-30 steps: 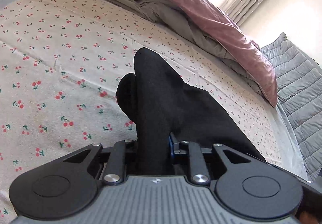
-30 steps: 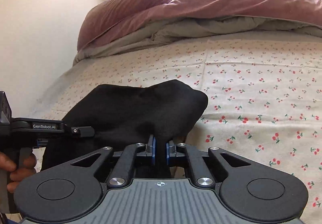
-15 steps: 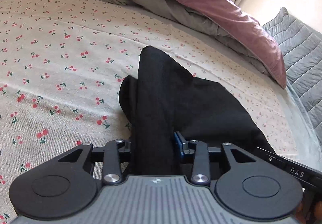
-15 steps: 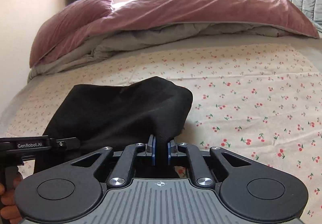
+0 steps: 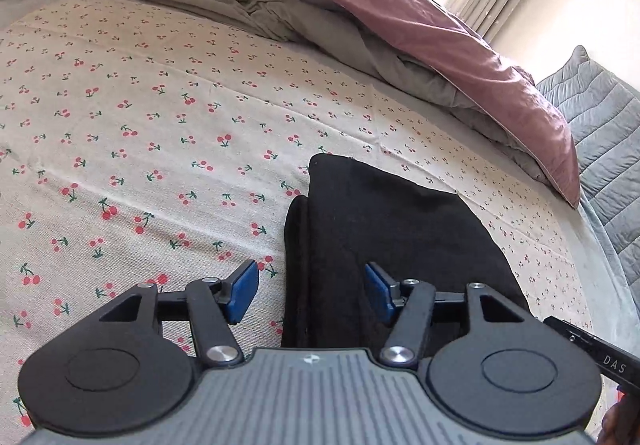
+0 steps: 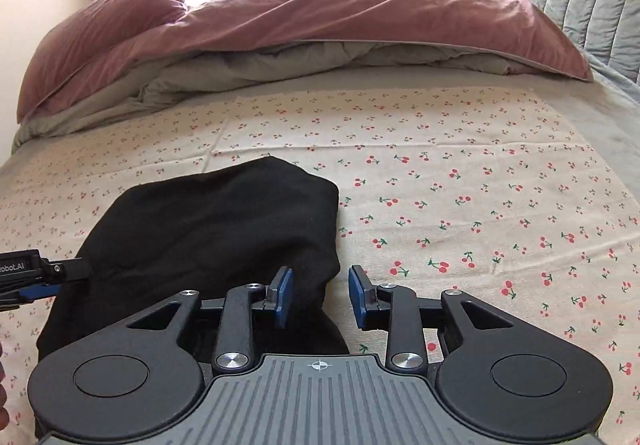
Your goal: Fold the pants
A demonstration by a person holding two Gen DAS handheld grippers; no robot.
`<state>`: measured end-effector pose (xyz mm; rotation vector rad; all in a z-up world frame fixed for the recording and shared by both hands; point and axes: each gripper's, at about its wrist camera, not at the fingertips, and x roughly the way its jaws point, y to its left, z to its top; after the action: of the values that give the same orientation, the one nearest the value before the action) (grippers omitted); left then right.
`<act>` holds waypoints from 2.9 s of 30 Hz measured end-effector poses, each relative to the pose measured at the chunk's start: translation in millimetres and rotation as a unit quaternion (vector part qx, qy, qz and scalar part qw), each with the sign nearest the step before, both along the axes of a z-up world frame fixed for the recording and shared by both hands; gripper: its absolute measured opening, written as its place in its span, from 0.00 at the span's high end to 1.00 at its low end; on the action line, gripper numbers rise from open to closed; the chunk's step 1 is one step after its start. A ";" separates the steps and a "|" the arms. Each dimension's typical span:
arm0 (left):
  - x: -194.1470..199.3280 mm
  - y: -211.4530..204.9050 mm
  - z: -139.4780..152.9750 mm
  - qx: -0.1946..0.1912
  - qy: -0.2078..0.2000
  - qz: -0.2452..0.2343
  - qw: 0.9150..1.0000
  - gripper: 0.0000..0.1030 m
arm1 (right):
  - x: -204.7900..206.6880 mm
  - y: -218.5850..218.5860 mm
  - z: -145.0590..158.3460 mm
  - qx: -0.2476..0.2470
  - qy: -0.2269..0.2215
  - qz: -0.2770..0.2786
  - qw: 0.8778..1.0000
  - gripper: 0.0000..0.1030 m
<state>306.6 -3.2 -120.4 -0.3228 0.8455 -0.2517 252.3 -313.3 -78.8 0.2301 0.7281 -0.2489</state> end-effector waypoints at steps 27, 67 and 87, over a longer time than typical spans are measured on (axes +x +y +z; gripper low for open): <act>-38.6 -38.3 -7.7 0.102 -0.023 -0.042 0.994 0.35 | -10.9 41.2 -18.3 0.025 0.066 0.063 0.996 0.48; -195.4 -8.5 44.2 0.148 -0.120 0.038 0.981 0.00 | -197.0 105.8 44.4 -0.053 -0.026 0.051 0.997 0.07; -195.9 -44.3 6.1 0.185 -0.074 -0.017 0.980 0.00 | -201.0 63.8 4.4 -0.009 -0.023 0.023 0.999 0.03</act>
<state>110.7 -47.5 -114.2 0.0581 0.7342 -0.1434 51.4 -249.5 -74.4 0.2019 0.6841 -0.2053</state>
